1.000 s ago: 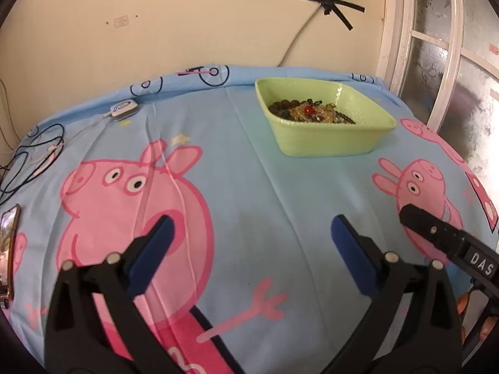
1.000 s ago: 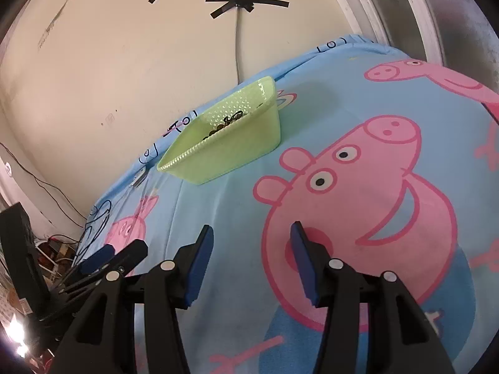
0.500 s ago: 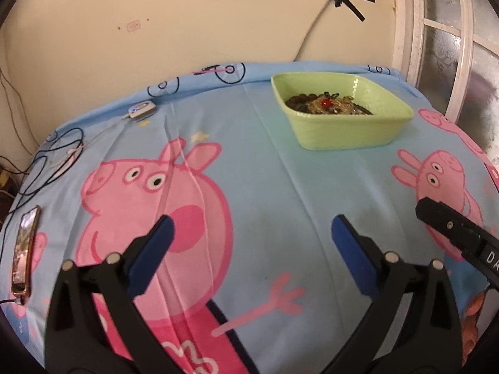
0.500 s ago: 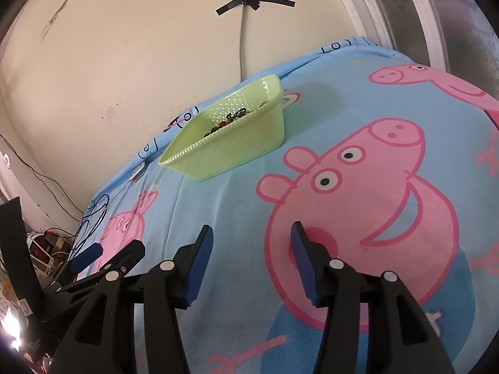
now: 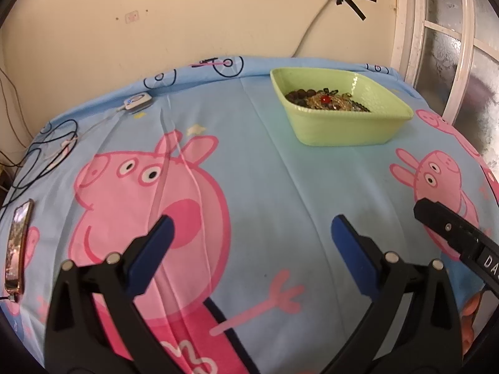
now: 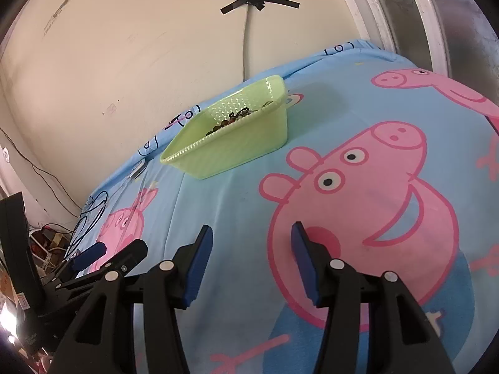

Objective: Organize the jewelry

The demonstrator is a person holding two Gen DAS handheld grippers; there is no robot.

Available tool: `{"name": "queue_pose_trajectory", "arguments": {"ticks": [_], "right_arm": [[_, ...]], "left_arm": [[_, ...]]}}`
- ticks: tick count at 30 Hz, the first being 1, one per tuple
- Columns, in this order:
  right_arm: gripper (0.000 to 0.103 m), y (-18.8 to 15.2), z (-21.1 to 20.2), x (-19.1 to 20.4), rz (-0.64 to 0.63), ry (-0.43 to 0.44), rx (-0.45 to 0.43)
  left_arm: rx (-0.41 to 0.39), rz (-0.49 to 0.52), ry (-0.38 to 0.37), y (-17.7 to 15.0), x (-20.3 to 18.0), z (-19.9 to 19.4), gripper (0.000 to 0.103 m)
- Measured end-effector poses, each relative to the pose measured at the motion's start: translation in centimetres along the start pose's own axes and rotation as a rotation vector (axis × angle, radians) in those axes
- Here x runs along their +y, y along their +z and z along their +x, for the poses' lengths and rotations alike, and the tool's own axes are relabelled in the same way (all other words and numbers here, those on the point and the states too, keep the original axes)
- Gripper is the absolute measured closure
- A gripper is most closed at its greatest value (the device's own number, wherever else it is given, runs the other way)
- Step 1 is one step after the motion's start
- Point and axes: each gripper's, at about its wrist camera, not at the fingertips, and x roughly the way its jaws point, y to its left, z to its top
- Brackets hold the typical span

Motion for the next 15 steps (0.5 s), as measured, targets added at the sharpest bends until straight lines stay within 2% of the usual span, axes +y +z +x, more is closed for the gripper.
{"name": "queue_pose_trajectory", "arguments": {"ticks": [15], "right_arm": [[0.075,-0.11,-0.04,0.47,-0.017,-0.008,-0.006]], "left_arm": [[-0.001,-0.005,0.003,-0.05,0.23,0.03,0.006]]}}
